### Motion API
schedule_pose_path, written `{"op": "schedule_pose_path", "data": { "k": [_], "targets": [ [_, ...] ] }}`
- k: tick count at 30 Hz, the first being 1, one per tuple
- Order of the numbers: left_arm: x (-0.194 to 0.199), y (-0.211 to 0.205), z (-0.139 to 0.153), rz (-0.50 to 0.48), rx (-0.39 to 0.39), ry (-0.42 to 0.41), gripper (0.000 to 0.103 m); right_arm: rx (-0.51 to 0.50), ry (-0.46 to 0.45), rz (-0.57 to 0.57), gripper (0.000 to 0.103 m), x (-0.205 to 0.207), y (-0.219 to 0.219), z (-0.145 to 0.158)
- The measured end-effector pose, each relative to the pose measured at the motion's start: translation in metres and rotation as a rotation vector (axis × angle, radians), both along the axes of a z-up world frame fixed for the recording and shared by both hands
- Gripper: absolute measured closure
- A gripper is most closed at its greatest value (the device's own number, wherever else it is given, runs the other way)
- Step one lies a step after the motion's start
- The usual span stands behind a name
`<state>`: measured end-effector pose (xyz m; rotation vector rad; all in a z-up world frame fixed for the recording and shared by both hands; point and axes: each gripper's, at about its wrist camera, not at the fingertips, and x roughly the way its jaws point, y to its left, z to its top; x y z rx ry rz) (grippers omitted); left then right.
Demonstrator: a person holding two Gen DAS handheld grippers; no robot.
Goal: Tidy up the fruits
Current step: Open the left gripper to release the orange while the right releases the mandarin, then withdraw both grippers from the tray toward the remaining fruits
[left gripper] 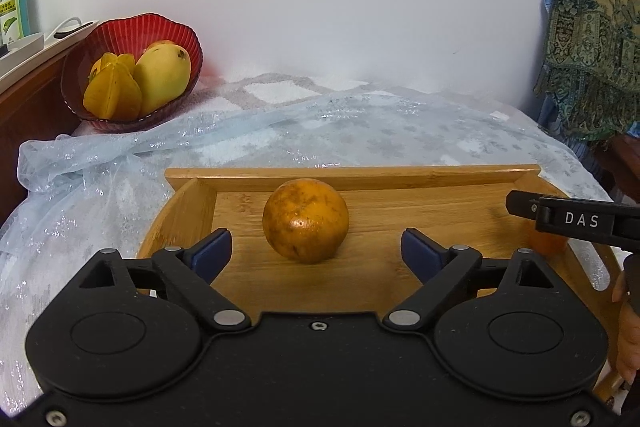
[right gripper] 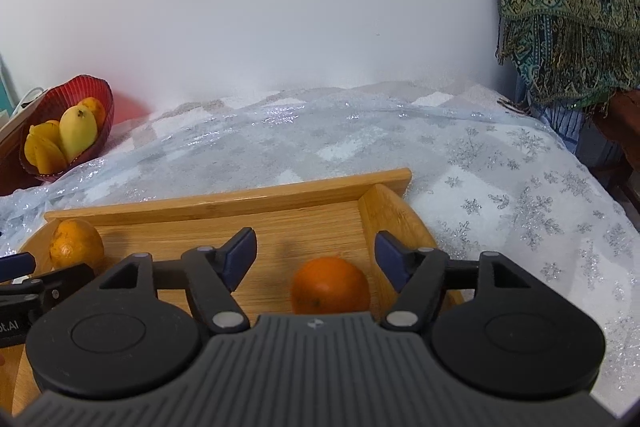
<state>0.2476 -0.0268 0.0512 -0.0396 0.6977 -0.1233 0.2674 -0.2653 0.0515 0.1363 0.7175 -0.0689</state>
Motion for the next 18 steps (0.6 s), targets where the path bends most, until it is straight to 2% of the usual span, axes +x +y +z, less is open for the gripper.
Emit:
{"op": "schedule_pose_path", "data": {
  "k": [5,12,14,18],
  "targets": [
    [-0.008,0.002,0.002,0.000,0.004,-0.004,0.011,-0.010,-0.020,0.019,0.020,-0.008,0.005,0.005],
    [-0.023,0.007,0.007,0.005,-0.029,-0.004,0.010,-0.017,-0.049,0.046,0.013,-0.028,0.013,0.012],
    [-0.029,0.007,0.009,0.003,-0.025,-0.015,0.005,-0.020,-0.061,0.050,0.013,-0.035,0.016,0.015],
    [-0.043,0.007,0.013,0.001,-0.017,-0.031,0.004,-0.001,-0.091,0.050,0.010,-0.050,0.019,0.022]
  ]
}}
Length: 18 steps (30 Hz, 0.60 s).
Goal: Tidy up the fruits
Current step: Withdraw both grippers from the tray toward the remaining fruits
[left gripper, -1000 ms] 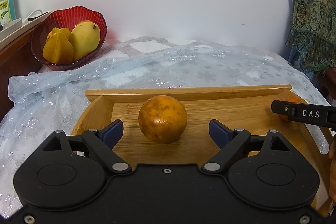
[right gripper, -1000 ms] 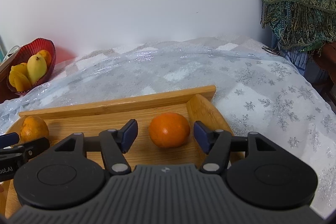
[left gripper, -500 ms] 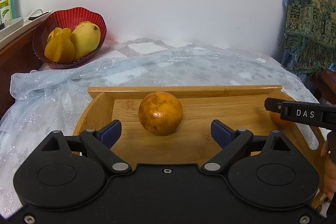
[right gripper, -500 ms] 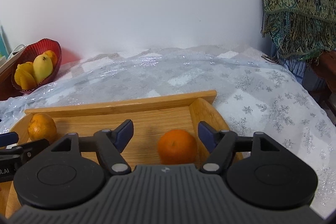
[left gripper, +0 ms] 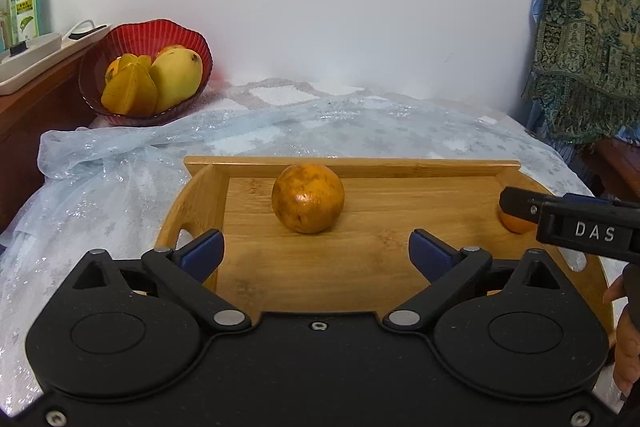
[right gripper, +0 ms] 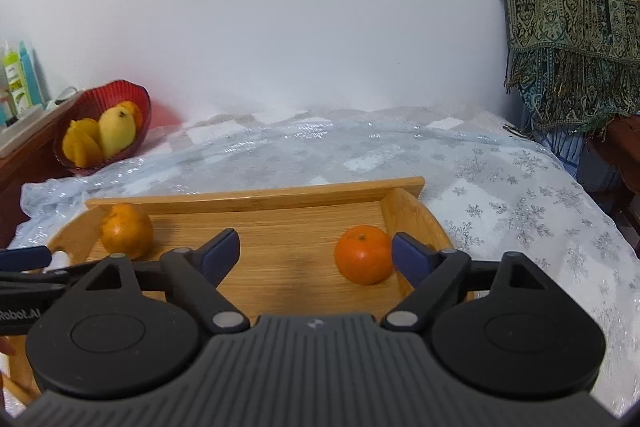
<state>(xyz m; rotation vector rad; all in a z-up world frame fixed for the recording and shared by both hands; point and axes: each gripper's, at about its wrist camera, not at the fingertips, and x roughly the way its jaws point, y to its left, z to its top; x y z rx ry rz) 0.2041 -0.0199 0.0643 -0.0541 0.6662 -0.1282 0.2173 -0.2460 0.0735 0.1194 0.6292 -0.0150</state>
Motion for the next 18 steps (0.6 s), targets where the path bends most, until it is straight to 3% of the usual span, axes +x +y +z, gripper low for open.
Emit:
{"op": "schedule_pose_path", "data": {
  "k": [18],
  "targets": [
    [-0.090,-0.006,0.003,-0.065,0.019,-0.096,0.002,0.062,-0.106,-0.070,0.000,-0.084,-0.013,0.007]
  ]
}}
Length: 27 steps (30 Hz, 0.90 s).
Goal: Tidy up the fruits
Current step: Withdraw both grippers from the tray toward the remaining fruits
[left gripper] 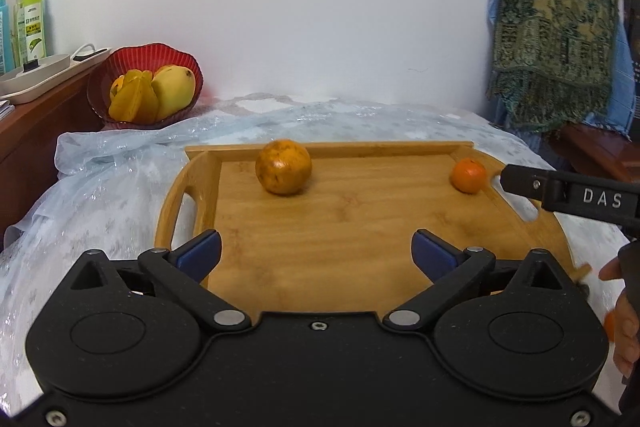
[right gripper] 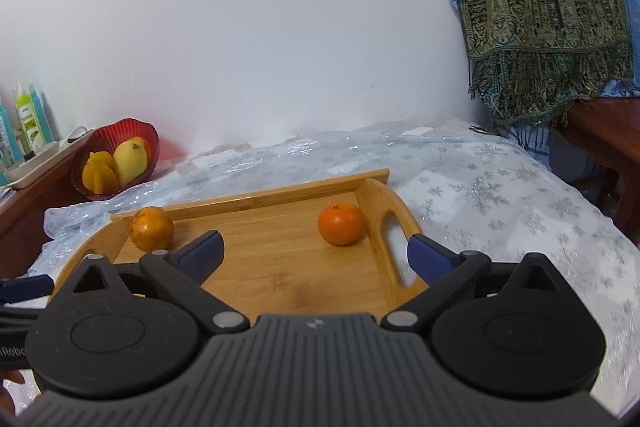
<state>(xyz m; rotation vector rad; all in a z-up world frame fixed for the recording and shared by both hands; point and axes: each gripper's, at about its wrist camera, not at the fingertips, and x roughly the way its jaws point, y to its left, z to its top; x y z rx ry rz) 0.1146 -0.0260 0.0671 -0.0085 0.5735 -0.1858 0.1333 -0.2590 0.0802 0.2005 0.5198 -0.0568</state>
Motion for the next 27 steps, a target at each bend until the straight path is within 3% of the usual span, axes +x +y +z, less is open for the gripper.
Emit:
{"op": "schedule_pose_path", "data": {
  "k": [6,27],
  "targets": [
    [-0.034,0.001,-0.003,-0.013,0.028,-0.059,0.001,-0.004,-0.028,0.010,0.000,-0.035,0.004,-0.003],
    [-0.112,0.032,-0.025,-0.053,-0.032,-0.086,0.000,-0.036,-0.099,0.096,0.000,-0.141,0.045,-0.029]
  ]
}}
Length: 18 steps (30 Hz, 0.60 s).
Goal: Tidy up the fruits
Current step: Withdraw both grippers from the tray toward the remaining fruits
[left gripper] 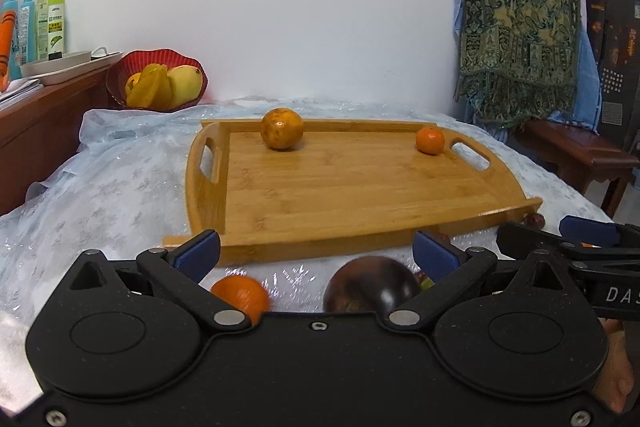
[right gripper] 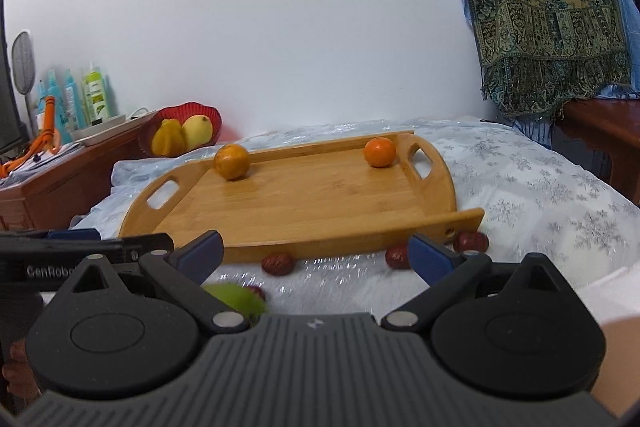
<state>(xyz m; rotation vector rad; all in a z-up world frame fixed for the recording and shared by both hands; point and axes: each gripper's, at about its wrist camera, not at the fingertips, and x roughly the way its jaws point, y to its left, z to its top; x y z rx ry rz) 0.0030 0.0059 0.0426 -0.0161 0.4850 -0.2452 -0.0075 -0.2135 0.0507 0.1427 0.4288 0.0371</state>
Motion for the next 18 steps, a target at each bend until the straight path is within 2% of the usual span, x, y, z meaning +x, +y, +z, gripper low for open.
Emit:
{"op": "schedule_pose_path", "data": {
  "k": [3,10,14,16,18],
  "targets": [
    [-0.004,0.003,-0.004,0.000,0.023,0.004,0.000,-0.008,0.009,0.013,0.000,-0.005,0.004,-0.003],
    [-0.011,0.015,-0.006,-0.026,-0.019,0.022,0.001,-0.048,0.019,0.040,0.000,-0.013,0.017,-0.009],
    [-0.013,0.023,-0.007,-0.059,-0.062,0.048,0.009,-0.031,0.040,0.084,0.000,-0.013,0.021,-0.012],
    [-0.013,0.027,-0.008,-0.080,-0.094,0.069,0.016,-0.023,0.054,0.101,0.005,-0.012,0.024,-0.013],
    [-0.012,0.028,-0.007,-0.096,-0.122,0.083,0.021,-0.037,0.071,0.125,0.015,-0.011,0.028,-0.015]
  ]
}}
